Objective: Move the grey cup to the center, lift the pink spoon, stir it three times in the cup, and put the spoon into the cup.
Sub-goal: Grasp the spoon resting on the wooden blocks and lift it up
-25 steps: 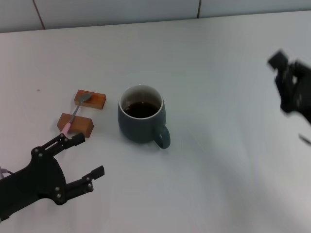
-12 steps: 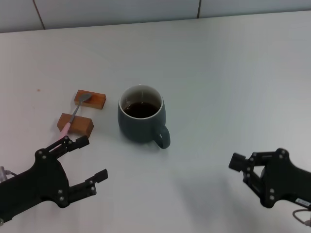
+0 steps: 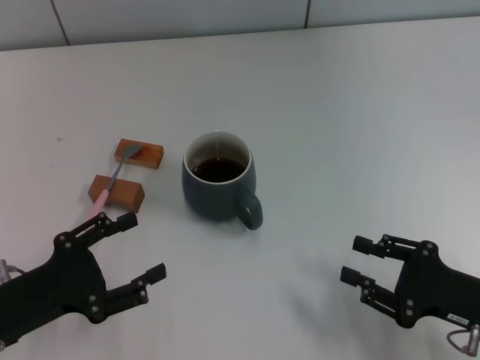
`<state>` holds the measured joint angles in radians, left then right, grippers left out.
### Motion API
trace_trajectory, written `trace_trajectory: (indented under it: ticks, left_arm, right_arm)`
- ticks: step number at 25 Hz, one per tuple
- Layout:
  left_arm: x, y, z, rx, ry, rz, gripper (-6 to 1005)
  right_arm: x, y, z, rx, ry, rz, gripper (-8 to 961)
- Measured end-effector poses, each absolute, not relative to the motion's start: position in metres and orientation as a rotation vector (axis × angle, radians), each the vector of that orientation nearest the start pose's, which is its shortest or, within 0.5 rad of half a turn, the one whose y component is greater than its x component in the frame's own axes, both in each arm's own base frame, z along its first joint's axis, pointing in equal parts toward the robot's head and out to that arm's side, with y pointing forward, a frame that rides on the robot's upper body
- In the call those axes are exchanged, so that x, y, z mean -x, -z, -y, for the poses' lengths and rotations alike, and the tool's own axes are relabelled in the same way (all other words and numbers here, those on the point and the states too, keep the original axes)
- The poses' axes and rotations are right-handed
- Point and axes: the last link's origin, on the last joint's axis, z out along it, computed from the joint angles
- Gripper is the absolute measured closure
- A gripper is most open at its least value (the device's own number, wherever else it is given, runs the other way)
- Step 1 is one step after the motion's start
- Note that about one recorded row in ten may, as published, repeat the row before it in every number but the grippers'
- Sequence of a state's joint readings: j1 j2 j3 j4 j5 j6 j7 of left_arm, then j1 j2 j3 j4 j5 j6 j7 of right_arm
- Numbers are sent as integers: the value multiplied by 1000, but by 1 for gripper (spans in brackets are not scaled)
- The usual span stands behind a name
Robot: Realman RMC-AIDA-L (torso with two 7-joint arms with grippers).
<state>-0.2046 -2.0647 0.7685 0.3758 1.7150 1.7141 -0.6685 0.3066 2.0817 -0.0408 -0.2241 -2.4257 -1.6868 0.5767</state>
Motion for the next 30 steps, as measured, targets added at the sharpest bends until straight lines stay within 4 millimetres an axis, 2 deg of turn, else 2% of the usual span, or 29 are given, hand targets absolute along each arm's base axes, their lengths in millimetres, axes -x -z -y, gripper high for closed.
trace_trajectory:
  ticks: [5,10,19,20,21,24,25,26,30]
  left_arm:
    - [323,22,-206,2516,926,286,170]
    - [322,25,-204,2514,934,292,170]
    - [321,30,-202,2450,1011,405,170]
    - [320,29,-202,2364,1080,495,170]
    - [320,29,-202,2364,1080,495,170]
    - [319,23,-203,2188,1206,629,171]
    - [320,16,-203,2059,1295,719,171]
    - [320,16,-203,2059,1295,719,171]
    - [329,5,-198,1791,1451,942,171]
  right_arm:
    - [-330,47,-202,2530,-869,-407,365]
    - [-329,48,-203,2532,-870,-394,294]
    - [-328,48,-205,2535,-870,-386,296]
    - [-327,48,-206,2540,-870,-382,296]
    - [-327,49,-206,2543,-870,-380,296]
    - [-326,49,-206,2548,-870,-378,296]
    - [-326,49,-207,2549,-870,-376,296]
    - [-326,49,-207,2549,-869,-374,296]
    - [-326,48,-210,2553,-864,-360,296]
